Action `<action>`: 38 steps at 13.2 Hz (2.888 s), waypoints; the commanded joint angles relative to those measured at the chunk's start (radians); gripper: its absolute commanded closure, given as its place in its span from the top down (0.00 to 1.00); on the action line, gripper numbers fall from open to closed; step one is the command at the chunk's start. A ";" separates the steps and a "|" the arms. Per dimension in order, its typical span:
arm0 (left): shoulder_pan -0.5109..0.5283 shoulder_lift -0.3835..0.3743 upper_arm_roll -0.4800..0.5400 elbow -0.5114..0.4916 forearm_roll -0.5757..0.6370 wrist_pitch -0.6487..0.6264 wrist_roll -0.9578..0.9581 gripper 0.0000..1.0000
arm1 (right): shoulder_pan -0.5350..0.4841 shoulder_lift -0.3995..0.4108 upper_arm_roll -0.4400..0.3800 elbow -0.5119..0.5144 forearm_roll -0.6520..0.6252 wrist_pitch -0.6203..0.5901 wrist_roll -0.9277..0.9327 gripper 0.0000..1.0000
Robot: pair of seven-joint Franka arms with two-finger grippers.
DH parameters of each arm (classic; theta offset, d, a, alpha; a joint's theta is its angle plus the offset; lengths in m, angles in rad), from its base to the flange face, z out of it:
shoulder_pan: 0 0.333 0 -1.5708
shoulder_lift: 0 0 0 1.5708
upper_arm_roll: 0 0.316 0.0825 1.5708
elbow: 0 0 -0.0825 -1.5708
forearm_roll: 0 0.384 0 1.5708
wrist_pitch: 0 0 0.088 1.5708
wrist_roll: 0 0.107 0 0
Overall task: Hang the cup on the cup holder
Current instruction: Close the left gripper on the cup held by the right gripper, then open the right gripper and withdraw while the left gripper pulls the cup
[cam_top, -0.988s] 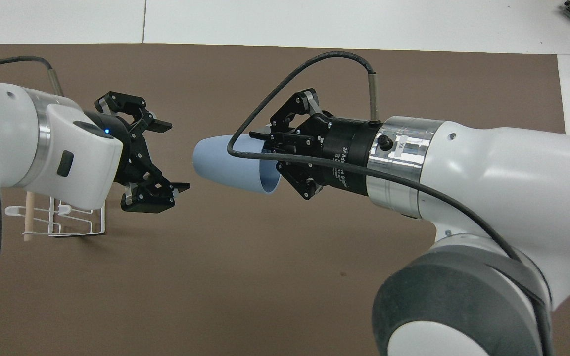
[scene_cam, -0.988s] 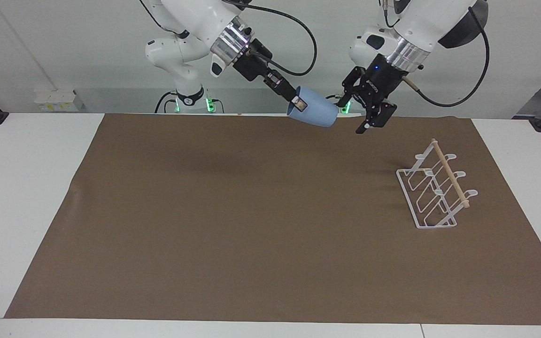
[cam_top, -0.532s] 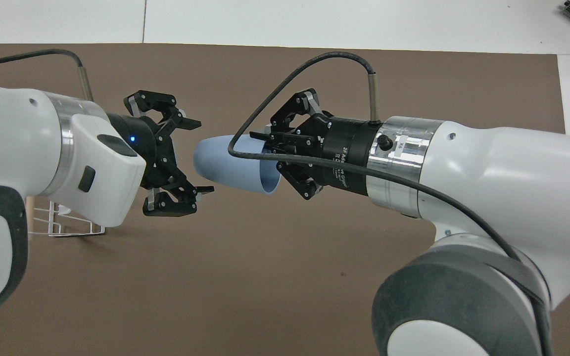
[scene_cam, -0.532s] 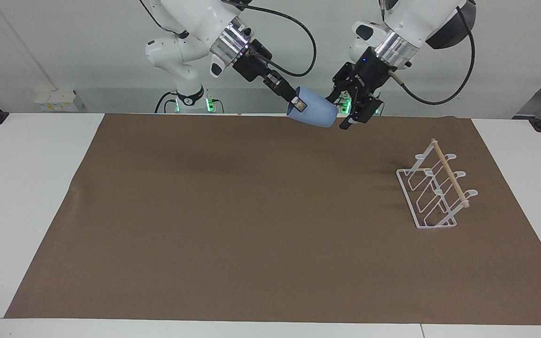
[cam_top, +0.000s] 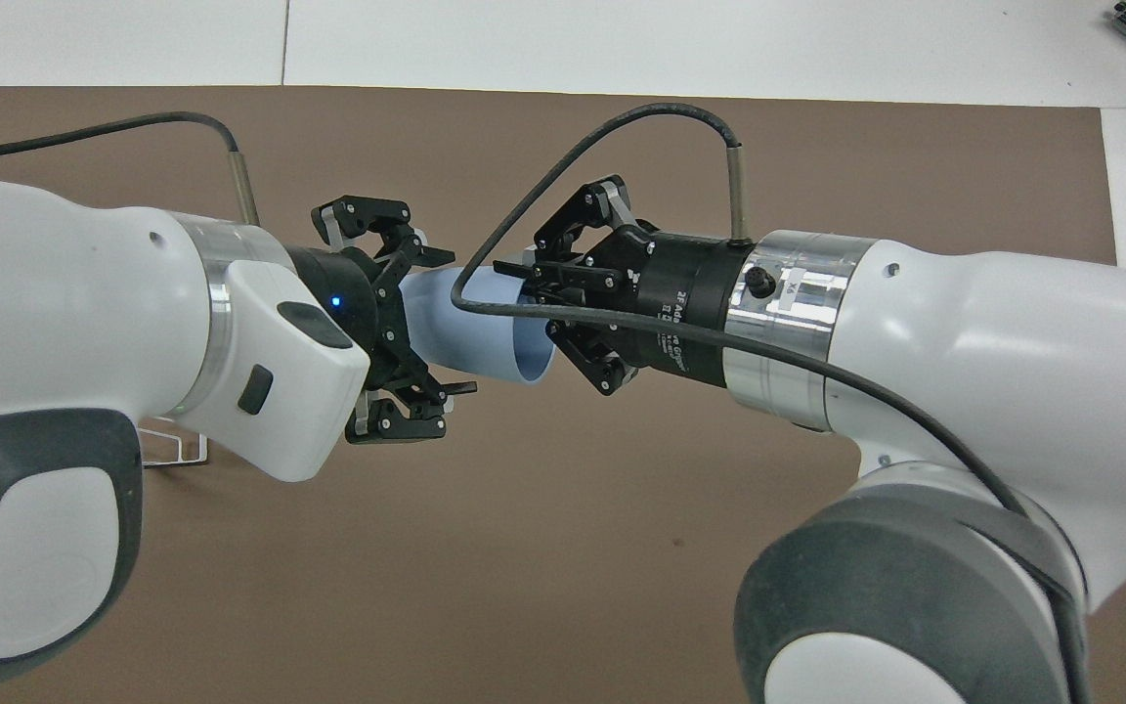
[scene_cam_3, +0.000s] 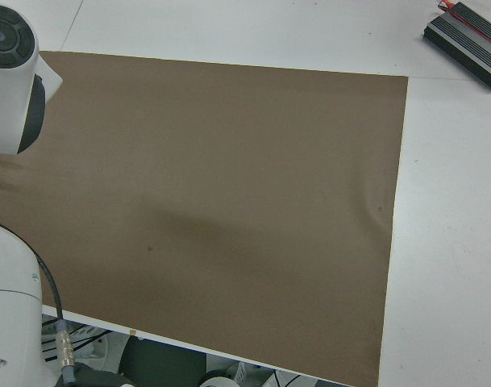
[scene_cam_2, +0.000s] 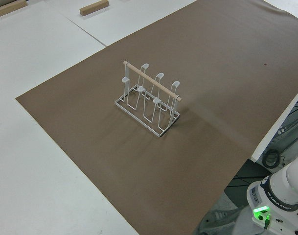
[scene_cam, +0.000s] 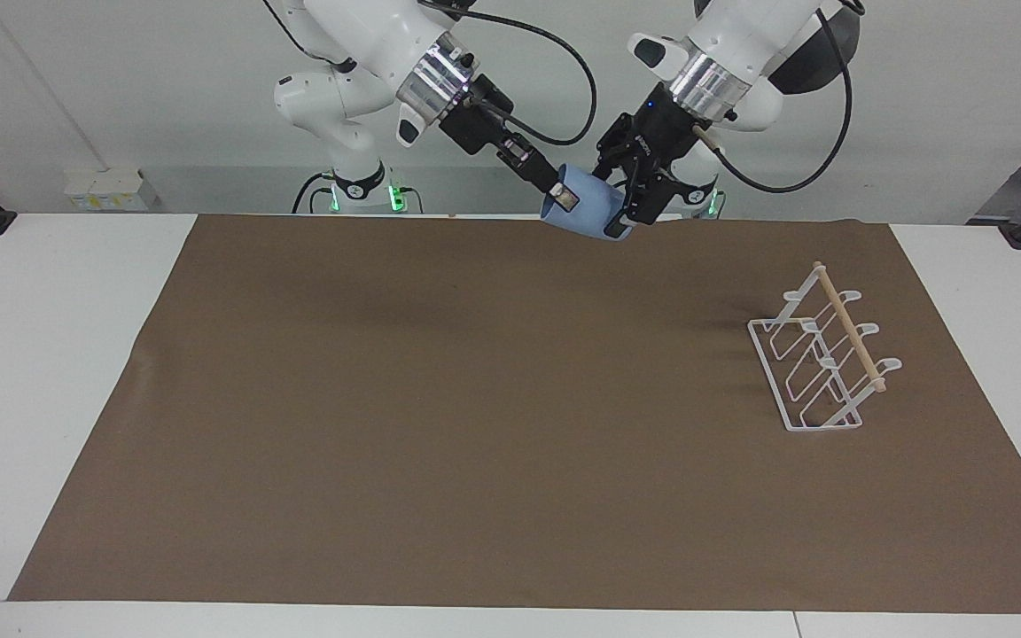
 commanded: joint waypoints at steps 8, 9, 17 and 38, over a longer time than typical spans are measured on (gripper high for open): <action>-0.019 -0.041 0.012 -0.060 -0.014 0.037 0.010 0.00 | -0.007 -0.004 0.003 -0.007 0.029 0.003 0.008 0.00; -0.014 -0.041 0.012 -0.057 -0.014 0.035 0.010 0.00 | -0.007 -0.004 0.003 -0.007 0.029 0.001 0.008 0.02; -0.001 -0.032 0.023 -0.039 0.039 0.026 0.006 0.00 | -0.010 -0.004 0.003 -0.006 0.028 0.004 0.008 0.48; 0.036 0.008 0.023 -0.225 1.209 -0.229 0.000 0.00 | -0.134 -0.006 -0.003 0.016 -0.415 -0.295 -1.058 0.50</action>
